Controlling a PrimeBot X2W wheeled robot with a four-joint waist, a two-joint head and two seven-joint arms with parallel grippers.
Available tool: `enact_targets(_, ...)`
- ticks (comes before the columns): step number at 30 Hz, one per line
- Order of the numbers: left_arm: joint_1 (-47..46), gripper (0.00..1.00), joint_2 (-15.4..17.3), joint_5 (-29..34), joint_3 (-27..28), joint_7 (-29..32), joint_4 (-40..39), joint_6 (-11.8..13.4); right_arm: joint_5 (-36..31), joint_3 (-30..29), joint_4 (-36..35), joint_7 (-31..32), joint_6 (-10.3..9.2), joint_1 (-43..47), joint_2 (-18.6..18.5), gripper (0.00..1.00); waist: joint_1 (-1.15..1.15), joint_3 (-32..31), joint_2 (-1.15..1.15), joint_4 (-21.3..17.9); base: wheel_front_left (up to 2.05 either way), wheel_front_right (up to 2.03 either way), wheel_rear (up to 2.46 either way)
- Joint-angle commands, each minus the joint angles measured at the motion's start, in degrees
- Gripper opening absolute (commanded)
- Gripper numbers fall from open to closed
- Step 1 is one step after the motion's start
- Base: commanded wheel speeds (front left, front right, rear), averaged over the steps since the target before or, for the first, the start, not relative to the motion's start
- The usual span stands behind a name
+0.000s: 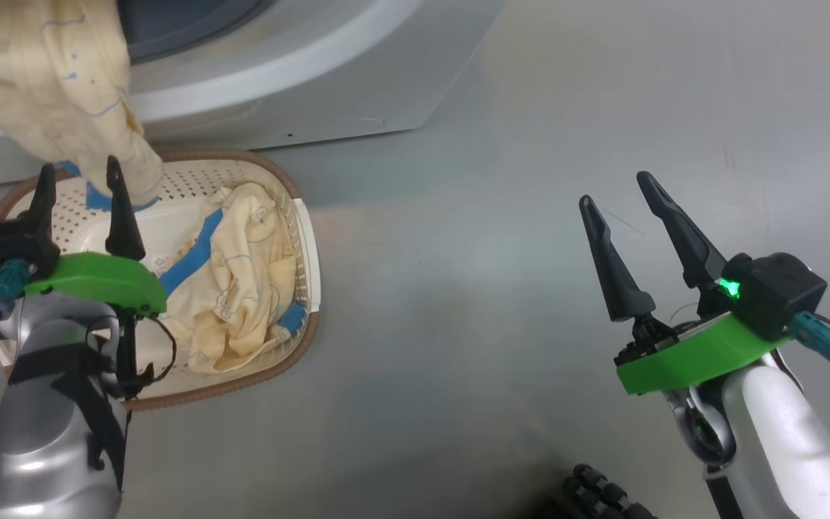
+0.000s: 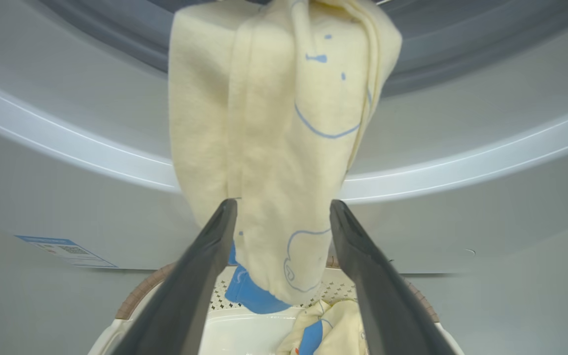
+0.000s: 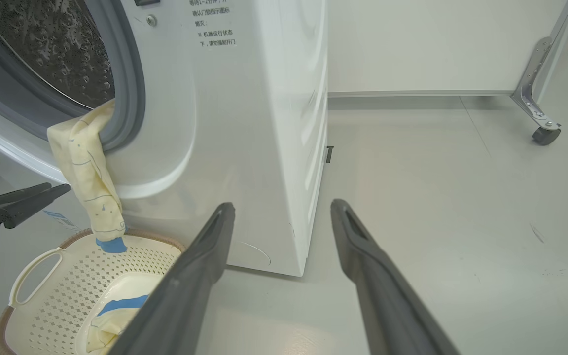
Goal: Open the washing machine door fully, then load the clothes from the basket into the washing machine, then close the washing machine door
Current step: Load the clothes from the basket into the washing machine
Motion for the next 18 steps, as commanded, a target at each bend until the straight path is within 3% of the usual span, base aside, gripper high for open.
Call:
enact_targets(1, -0.4, 1.00, 1.7, -0.1, 1.7, -0.4, -1.0, -0.1, 0.2, 0.9, -1.9, -0.4, -0.16, -0.4, -0.1, 1.00, -0.01, 0.9, 0.00, -0.7, 0.00, 0.00, 0.00)
enact_targets(18, -7.1, 1.00, 2.2, 1.1, 3.5, -0.4, 1.0, -0.4, 0.2, 2.1, -2.5, -0.4, -0.16, -1.9, -0.8, 1.00, -0.01, 4.3, 0.00, -1.3, 0.00, 0.00, 0.00)
